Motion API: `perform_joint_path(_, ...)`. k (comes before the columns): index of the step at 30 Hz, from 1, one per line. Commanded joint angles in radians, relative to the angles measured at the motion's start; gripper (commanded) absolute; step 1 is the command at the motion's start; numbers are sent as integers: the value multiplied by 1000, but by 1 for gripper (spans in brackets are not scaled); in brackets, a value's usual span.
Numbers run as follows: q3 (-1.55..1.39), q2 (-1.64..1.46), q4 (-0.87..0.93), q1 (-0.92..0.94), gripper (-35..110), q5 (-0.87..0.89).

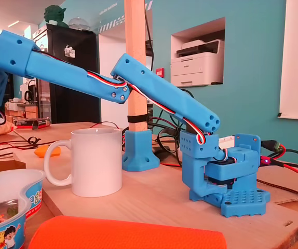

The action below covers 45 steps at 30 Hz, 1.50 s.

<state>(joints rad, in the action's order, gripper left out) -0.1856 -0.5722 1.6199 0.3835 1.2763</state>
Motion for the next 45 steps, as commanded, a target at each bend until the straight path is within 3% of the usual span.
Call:
perform_joint_path(1, 28, -92, 5, 11, 11, 12)
perform_joint_path(18, 28, -91, 5, 11, 21, 23)
perform_joint_path(45, 28, 114, 3, 48, 19, 18)
